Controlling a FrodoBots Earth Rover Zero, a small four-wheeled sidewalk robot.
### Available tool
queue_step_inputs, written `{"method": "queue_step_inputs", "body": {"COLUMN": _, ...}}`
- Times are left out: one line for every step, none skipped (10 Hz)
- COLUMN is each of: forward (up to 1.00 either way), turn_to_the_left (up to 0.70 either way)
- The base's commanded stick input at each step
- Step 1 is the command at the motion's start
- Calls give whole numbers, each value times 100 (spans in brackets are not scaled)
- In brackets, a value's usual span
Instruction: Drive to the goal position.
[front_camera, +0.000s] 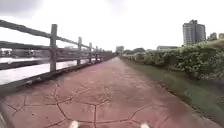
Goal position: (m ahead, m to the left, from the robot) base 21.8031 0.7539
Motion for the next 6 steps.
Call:
{"method": "queue_step_inputs", "body": {"forward": 70, "turn_to_the_left": 0}}
{"method": "queue_step_inputs", "body": {"forward": 70, "turn_to_the_left": 0}}
{"method": "queue_step_inputs", "body": {"forward": 70, "turn_to_the_left": 0}}
{"method": "queue_step_inputs", "body": {"forward": 70, "turn_to_the_left": 0}}
{"method": "queue_step_inputs", "body": {"forward": 70, "turn_to_the_left": 0}}
{"method": "queue_step_inputs", "body": {"forward": 70, "turn_to_the_left": 0}}
